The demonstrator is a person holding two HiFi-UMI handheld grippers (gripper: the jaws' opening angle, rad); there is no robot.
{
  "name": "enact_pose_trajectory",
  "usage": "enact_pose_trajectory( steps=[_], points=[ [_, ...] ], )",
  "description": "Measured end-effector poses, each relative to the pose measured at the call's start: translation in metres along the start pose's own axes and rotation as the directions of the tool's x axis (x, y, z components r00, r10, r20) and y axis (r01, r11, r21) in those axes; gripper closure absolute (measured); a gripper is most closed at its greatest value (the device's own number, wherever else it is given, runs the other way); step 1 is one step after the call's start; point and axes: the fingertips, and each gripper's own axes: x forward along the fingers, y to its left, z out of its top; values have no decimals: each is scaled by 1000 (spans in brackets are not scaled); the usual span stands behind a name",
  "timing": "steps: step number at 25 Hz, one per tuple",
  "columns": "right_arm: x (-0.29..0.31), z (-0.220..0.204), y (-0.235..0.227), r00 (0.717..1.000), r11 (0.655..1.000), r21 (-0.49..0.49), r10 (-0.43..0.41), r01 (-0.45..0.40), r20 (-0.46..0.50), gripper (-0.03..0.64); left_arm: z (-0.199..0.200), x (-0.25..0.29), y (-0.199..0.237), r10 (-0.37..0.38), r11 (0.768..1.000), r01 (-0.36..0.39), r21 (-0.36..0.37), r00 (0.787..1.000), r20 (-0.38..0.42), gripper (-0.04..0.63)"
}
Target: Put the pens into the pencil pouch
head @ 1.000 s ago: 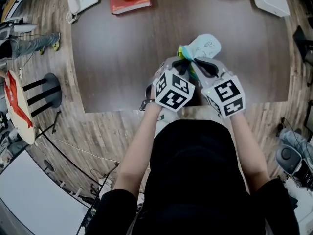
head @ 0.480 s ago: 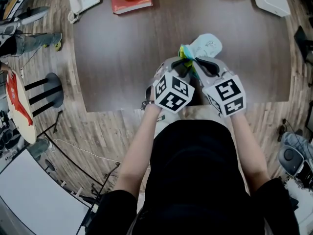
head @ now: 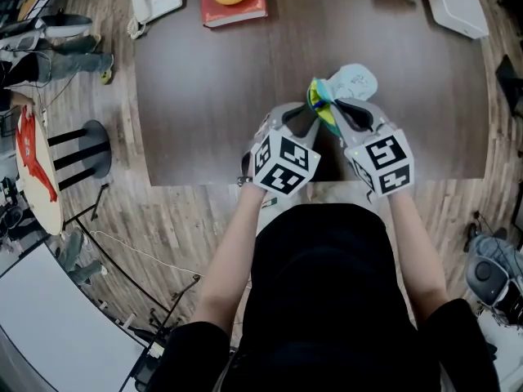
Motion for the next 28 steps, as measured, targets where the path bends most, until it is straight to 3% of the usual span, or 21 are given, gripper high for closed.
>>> enact_pose_trajectory(
  steps=[6, 14, 28],
  points=[
    [-1, 3, 0, 1000, 1000, -17, -4, 4, 12, 598, 4, -16, 9, 43, 999, -41, -28, 998, 47, 486],
    [-13, 29, 3, 997, 999, 53, -5, 1, 75, 598, 13, -43, 21, 78, 995, -70, -76, 990, 116, 505],
    [-20, 54, 13, 990, 1000, -3, -10, 10, 139, 598, 37, -83, 37, 177, 983, -160, -89, 959, 222, 548]
  ],
)
